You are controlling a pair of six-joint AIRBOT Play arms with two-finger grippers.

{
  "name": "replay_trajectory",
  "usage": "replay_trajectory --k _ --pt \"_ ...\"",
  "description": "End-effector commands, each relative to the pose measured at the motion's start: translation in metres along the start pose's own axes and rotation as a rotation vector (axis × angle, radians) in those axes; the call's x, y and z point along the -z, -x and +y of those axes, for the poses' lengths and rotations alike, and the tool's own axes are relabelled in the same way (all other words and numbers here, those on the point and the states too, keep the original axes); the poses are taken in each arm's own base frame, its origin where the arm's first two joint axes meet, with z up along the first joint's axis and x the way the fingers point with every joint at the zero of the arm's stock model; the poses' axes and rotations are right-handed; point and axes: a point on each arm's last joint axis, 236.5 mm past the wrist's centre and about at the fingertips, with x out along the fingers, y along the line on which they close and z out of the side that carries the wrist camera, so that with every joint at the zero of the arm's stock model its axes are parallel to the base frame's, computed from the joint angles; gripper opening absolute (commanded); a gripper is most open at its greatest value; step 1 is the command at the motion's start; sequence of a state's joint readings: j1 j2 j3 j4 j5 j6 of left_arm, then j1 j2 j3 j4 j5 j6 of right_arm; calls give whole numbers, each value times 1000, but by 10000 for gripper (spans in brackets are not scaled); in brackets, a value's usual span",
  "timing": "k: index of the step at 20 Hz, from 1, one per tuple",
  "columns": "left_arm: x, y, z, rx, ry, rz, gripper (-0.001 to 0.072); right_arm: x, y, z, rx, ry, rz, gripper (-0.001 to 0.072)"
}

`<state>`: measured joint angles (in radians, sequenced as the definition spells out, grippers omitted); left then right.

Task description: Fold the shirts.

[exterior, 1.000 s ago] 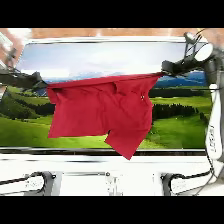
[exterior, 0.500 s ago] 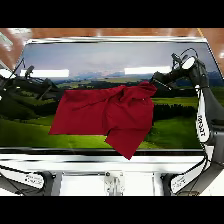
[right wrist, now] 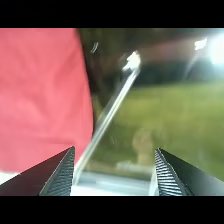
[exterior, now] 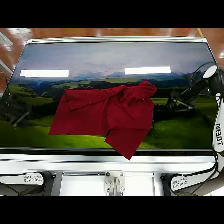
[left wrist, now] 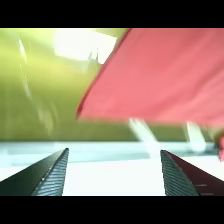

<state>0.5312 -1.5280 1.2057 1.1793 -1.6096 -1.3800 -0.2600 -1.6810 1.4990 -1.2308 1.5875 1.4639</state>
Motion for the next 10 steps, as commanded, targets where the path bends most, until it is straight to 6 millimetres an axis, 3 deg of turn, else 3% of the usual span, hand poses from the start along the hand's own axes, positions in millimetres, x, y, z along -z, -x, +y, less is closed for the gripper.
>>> replay_trajectory --k 1,4,6,10 --pt "41 -51 25 25 65 92 659 29 -28 1 -97 -40 63 622" --pt "26 -73 9 126 60 3 659 28 -39 9 -146 -62 52 622" --pt "7 -72 1 163 73 -72 659 25 -38 13 -165 -64 41 621" --pt "-4 -74 2 155 74 -112 659 24 -38 18 -184 -67 38 621"
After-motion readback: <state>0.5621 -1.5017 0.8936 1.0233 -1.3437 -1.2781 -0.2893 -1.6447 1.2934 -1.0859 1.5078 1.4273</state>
